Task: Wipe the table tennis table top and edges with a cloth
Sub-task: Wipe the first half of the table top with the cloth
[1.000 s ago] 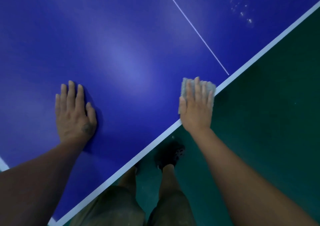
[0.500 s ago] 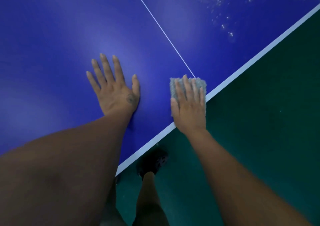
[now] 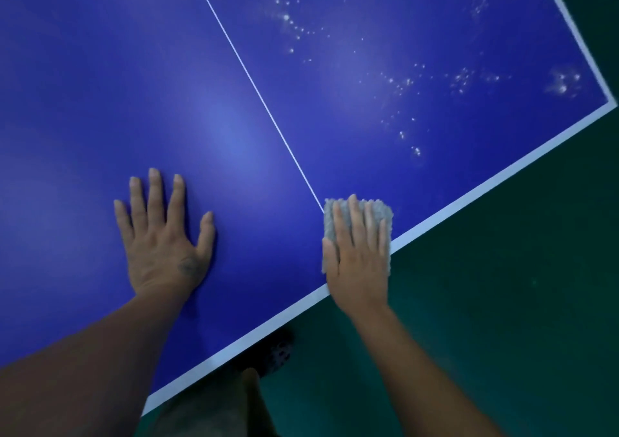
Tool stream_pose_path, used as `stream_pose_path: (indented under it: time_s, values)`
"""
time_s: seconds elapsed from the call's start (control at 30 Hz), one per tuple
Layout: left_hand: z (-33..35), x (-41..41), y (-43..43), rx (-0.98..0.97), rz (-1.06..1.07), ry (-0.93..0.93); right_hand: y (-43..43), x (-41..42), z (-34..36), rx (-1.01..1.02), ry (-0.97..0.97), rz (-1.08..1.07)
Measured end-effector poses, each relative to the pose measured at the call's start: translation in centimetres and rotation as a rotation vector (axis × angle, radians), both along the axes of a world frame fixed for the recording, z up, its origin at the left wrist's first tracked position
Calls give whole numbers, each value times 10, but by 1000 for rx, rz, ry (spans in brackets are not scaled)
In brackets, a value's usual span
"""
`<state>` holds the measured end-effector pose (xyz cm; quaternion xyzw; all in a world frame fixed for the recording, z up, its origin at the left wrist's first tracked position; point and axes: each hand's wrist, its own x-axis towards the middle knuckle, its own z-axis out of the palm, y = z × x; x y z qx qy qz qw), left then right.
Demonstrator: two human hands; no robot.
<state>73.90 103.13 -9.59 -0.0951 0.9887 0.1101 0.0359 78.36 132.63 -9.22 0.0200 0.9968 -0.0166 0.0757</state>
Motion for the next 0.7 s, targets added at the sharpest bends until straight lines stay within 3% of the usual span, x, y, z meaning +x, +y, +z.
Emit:
stream_pose_path:
  time_s: [0.17, 0.5, 0.7]
  values:
    - [0, -2, 1, -2, -6, 17, 18, -9, -5, -23, -3, 75]
    - [-9, -2, -2, -6, -15, 94, 39, -152, -3, -16, -54, 79]
    - [-11, -2, -4, 12, -19, 108, 53, -79, 1, -96, -55, 436]
